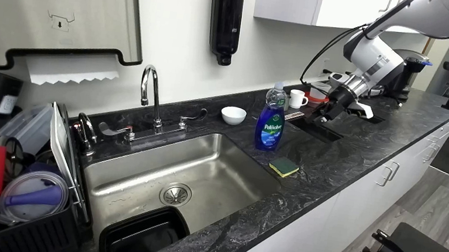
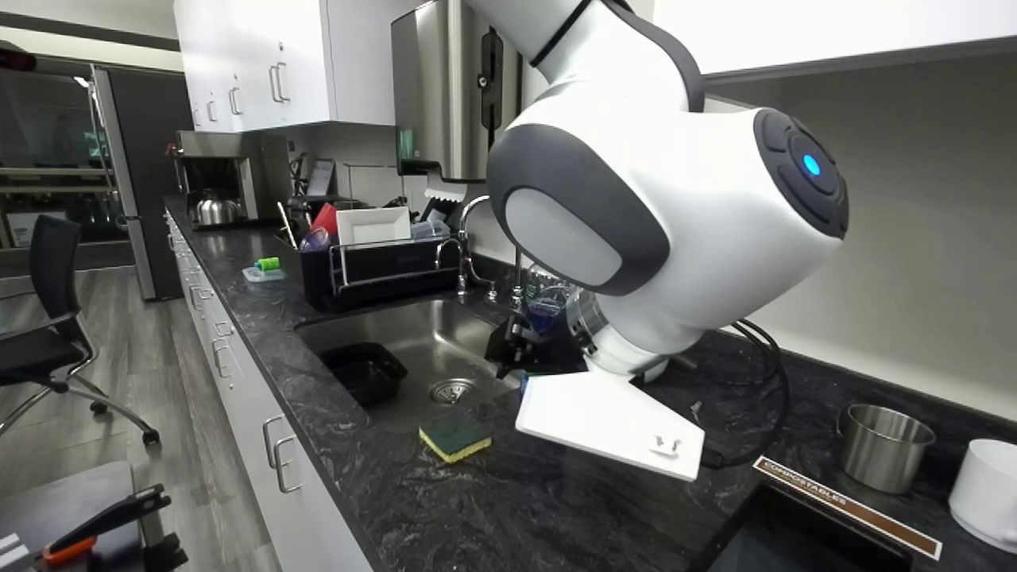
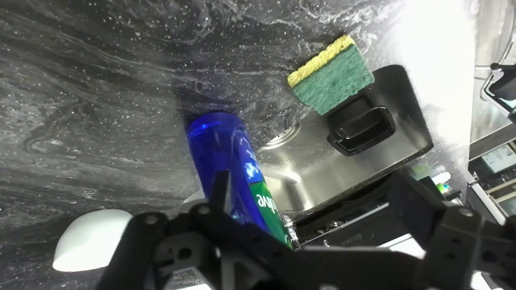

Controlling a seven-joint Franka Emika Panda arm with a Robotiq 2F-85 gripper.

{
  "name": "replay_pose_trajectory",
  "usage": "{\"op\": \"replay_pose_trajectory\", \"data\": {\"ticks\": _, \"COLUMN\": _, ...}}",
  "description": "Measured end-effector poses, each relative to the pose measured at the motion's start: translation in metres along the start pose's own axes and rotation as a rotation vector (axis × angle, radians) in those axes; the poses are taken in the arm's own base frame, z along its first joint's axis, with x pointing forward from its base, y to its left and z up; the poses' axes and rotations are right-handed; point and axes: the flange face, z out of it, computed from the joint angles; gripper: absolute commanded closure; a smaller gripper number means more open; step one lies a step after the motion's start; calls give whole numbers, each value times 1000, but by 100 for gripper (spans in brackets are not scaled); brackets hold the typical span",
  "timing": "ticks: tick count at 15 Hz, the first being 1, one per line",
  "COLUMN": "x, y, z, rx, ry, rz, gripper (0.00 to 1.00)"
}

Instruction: Pour the liquid soap into the sink

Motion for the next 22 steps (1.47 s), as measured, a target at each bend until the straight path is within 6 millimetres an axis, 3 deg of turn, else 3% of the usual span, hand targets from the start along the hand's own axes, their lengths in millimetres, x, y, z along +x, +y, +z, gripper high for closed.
{"op": "replay_pose_trajectory", "data": {"ticks": 22, "x": 0, "y": 3, "z": -3, "rx": -15, "ry": 1, "rz": -22, "gripper": 0}}
